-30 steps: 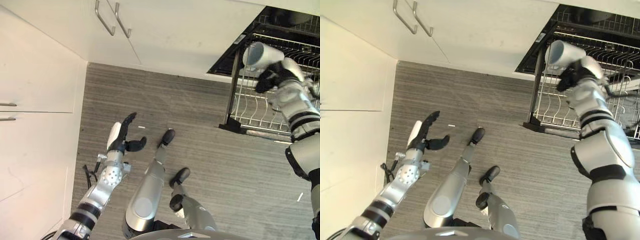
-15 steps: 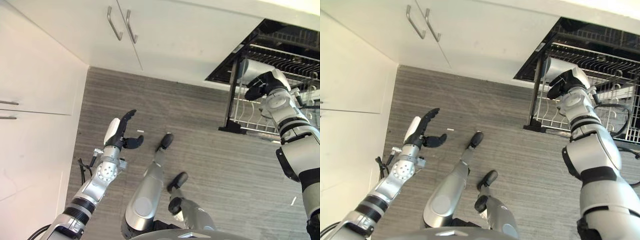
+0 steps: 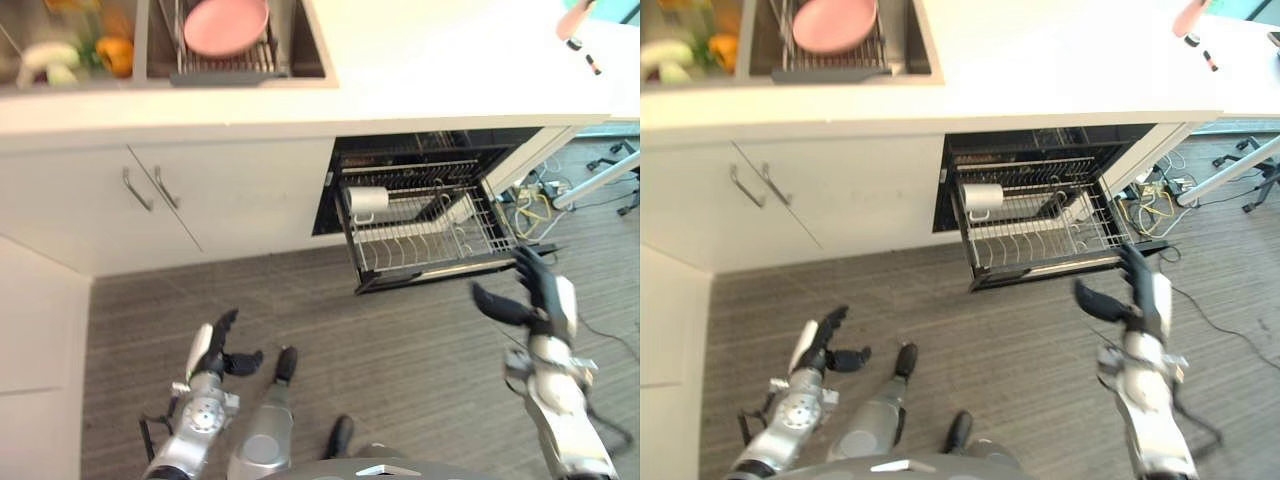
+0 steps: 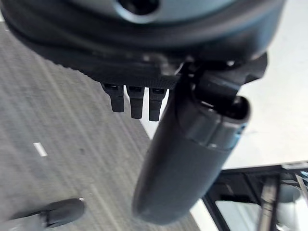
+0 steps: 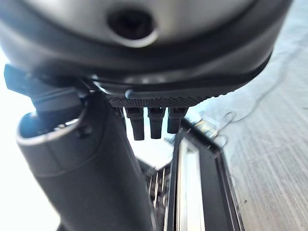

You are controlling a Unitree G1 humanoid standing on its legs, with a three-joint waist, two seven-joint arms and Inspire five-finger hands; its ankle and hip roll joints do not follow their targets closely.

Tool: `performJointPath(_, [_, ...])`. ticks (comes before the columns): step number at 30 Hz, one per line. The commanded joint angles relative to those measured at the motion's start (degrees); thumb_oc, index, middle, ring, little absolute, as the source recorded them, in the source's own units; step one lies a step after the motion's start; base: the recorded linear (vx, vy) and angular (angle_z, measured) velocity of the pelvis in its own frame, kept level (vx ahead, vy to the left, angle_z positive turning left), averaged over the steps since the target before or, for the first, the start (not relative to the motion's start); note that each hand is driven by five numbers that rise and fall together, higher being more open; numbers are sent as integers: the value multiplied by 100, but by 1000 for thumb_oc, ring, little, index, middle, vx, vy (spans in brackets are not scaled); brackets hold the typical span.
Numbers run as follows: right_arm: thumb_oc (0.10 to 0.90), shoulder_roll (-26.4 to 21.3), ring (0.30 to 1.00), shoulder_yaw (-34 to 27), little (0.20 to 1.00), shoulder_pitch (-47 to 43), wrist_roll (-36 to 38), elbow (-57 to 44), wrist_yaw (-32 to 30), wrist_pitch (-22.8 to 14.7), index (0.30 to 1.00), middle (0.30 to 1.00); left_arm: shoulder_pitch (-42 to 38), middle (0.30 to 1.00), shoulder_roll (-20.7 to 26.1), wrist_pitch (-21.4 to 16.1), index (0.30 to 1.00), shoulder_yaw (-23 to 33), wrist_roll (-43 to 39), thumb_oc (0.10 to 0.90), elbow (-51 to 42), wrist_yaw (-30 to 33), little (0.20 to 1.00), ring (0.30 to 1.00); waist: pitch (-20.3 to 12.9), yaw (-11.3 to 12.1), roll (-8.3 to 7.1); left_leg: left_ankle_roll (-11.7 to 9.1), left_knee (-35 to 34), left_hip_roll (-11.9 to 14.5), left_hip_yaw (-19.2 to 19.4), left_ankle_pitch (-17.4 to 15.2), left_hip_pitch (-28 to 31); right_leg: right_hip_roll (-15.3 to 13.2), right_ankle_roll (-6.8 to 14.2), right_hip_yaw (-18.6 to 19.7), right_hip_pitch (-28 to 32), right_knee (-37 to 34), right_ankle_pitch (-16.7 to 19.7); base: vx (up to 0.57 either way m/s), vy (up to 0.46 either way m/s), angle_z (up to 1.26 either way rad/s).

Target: Place the dishes in the dishwasher.

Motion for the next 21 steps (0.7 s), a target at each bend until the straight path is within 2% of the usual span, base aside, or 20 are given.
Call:
performJointPath(1, [800,-590,900,776,900,-1774,849,51,646,-1035,900,900,-327,900,397,69,900,-236,-301,800,348,45,900,900,-83,415,-97,-513,55,508,-121,-650,342,-292,260,-294,-383,64,-37,14,6,-13])
performJointPath(2, [800,-590,900,776,900,-1774,849,51,646,-1035,900,900,-327,900,397,69,900,-236,-301,800,348,45,900,900,-83,415,-97,-513,55,508,-121,-650,342,-292,260,-294,-383,64,-37,32,13,-15])
performJointPath(3, [800,-500,900,808,900,-1658,1124,-379,854,-1184,900,900,-344,900,243,111,900,-5,-462,800,1196,64,900,900,-176,369,4,-531,55,543,-79,-650,421,-286,244,-273,-332,64,-54,0,0,0])
performJointPath(4, [800,-500,900,808,900,-1658,1124,-379,854,-1184,900,900,-344,900,243,111,900,-5,-462,800,1196,64,900,900,-176,369,4,-531,55,543,-79,-650,421,-286,244,-273,-332,64,-54,32,11,4])
performJointPath(5, [800,-471,900,795,900,-1604,1331,-585,971,-1253,900,900,-296,900,179,122,900,128,-490,800,1643,53,900,900,-253,365,92,-539,55,540,-83,-644,455,-281,224,-302,-282,64,-67,14,3,7])
performJointPath(6, [800,-471,900,795,900,-1604,1331,-585,971,-1253,900,900,-296,900,179,122,900,128,-490,800,1643,53,900,900,-253,365,92,-539,55,540,-83,-644,455,-281,224,-302,-282,64,-67,31,-2,14])
performJointPath(7, [800,-407,900,738,900,-1618,1648,-869,1073,-1384,900,900,-211,900,123,136,900,299,-557,800,2049,76,900,900,-271,394,194,-554,55,529,-110,-621,459,-299,212,-375,-228,64,-87,17,-5,7])
performJointPath(8, [800,-407,900,738,900,-1618,1648,-869,1073,-1384,900,900,-211,900,123,136,900,299,-557,800,2049,76,900,900,-271,394,194,-554,55,529,-110,-621,459,-299,212,-375,-228,64,-87,-4,-12,28])
performJointPath(9, [800,-453,900,806,900,-1728,1716,-1115,1093,-1448,900,900,-140,900,87,154,900,497,-685,800,2267,87,900,900,-180,435,268,-576,338,489,-94,-657,402,-348,179,-441,-175,80,-123,-121,-17,57])
performJointPath(10, [800,-644,900,831,900,-1910,1544,-1480,1013,-1489,900,900,-134,900,-28,164,900,768,-1041,800,2537,140,900,900,83,434,303,-773,1528,357,326,-769,-378,-469,77,-588,-38,79,-216,-121,-17,57])
performJointPath(12, [800,-647,900,830,900,-1915,1542,-1480,1011,-1488,900,900,-142,900,-30,162,900,768,-1042,800,2541,140,900,900,61,416,307,-766,1531,351,309,-749,-420,-468,81,-607,-68,77,-200,-45,28,109])
performJointPath(13, [800,-768,900,794,900,-2001,1373,-1763,930,-1489,900,900,-213,900,-62,225,900,914,-1073,800,2604,213,900,900,111,385,365,-747,1213,939,1267,-292,-718,-389,99,-708,52,64,-327,17,60,128])
performJointPath(14, [800,-768,900,794,900,-2001,1373,-1763,930,-1489,900,900,-213,900,-62,225,900,914,-1073,800,2604,213,900,900,111,385,365,-747,1213,939,1267,-292,-718,-389,99,-708,52,64,-327,87,103,128])
performJointPath(15, [800,-820,900,802,900,-2007,1222,-1897,892,-1499,900,900,-184,900,-70,253,900,979,-990,800,2671,278,900,900,96,413,345,-683,938,1187,1678,-195,-744,-411,143,-763,135,64,-340,65,49,53])
performJointPath(16, [800,-820,900,802,900,-2007,1222,-1897,892,-1499,900,900,-184,900,-70,253,900,979,-990,800,2671,278,900,900,96,413,345,-683,938,1187,1678,-195,-744,-411,143,-763,135,64,-340,307,150,74])
performJointPath(17, [800,-951,900,829,900,-2014,830,-2115,825,-1437,900,900,-163,900,-42,298,900,1092,-906,800,2825,359,900,900,-12,455,253,-689,465,1382,1923,-166,-730,-502,290,-861,349,64,-411,465,287,44])
performJointPath(18, [800,-1009,900,806,900,-1970,459,-2133,747,-1351,900,900,-122,900,-63,310,900,1172,-890,800,2903,419,900,900,-154,500,201,-668,478,1353,1873,-48,-694,-665,362,-1004,601,84,-424,697,501,48])
performJointPath(19, [800,-1104,900,781,900,-1974,2,-2209,675,-1274,900,900,-181,900,-57,317,900,1148,-827,800,2944,407,900,900,-307,481,154,-585,381,1196,1913,7,-546,-854,362,-1082,731,283,-463,566,510,44])
performJointPath(21, [800,-1073,900,656,900,-1884,-276,-2271,537,-1223,900,900,-286,900,-32,352,900,1094,-750,800,2938,379,900,900,-416,430,26,-391,316,910,1907,-200,-381,-1165,380,-1129,682,878,-391,362,325,39])
